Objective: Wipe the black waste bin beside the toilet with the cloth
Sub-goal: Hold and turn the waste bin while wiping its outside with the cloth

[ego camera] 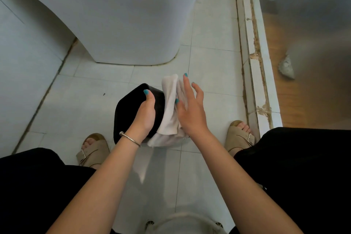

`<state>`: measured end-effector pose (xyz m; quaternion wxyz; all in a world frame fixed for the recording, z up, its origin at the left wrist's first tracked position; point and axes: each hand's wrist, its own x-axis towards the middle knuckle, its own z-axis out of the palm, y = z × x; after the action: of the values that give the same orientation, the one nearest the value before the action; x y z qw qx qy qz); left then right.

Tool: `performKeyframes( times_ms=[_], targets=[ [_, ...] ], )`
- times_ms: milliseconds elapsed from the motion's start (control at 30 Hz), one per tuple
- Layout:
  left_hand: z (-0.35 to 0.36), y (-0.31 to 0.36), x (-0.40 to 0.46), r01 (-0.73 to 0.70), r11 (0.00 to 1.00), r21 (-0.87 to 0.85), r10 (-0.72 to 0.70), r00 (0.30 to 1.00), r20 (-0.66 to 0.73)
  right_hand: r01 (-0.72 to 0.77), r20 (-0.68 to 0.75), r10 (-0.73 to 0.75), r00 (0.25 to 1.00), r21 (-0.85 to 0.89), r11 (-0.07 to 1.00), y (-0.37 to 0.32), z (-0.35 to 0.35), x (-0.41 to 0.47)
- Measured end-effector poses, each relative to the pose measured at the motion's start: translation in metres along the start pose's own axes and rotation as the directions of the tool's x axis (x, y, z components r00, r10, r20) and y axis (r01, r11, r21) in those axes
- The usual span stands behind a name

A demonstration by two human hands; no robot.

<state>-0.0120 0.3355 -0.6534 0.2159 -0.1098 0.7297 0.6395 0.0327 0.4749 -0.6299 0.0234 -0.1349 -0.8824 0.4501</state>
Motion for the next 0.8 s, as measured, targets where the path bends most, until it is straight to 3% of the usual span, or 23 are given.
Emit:
performKeyframes(
  times_ms=[133, 200, 333, 400, 500, 533, 600, 700, 800],
  targets=[
    [0.001, -0.001, -0.002, -0.007, 1.0, 0.018, 0.007, 1.0, -0.004, 0.038, -0.038, -0.059, 0.998, -0.413, 0.91, -0.008, 0.004, -0.005],
    [0.003, 0.001, -0.003, -0.019, 0.998, 0.062, 0.02, 1.0, -0.02, 0.032, -0.005, -0.039, 0.999, -0.439, 0.898, -0.008, 0.004, -0.004],
    [0.005, 0.003, -0.006, -0.017, 0.995, 0.1, 0.017, 1.0, 0.0, -0.055, 0.074, 0.064, 0.995, -0.121, 0.991, -0.005, 0.001, -0.005],
    [0.007, 0.004, -0.007, -0.025, 0.996, 0.082, 0.023, 0.999, 0.022, -0.105, 0.006, 0.105, 0.994, 0.024, 0.994, -0.008, 0.002, -0.006],
    [0.016, 0.007, -0.011, -0.078, 0.993, 0.084, 0.071, 0.994, 0.079, -0.041, -0.17, 0.02, 0.985, -0.118, 0.992, -0.013, 0.005, -0.008],
    [0.019, 0.007, -0.013, -0.098, 0.992, 0.084, 0.09, 0.991, 0.101, 0.011, -0.166, -0.037, 0.985, -0.16, 0.987, -0.013, 0.005, -0.009],
    [0.025, 0.007, -0.016, -0.108, 0.992, 0.061, 0.099, 0.985, 0.143, 0.042, -0.069, -0.045, 0.997, -0.042, 0.998, -0.013, 0.003, -0.01],
    [0.024, 0.009, -0.018, -0.09, 0.996, 0.007, 0.088, 0.984, 0.158, -0.115, -0.011, 0.123, 0.992, 0.275, 0.955, -0.012, -0.012, -0.005],
    [0.019, 0.013, -0.017, -0.064, 0.998, 0.0, 0.064, 0.99, 0.127, -0.17, 0.035, 0.169, 0.985, 0.361, 0.917, -0.01, -0.015, -0.003]
  ],
)
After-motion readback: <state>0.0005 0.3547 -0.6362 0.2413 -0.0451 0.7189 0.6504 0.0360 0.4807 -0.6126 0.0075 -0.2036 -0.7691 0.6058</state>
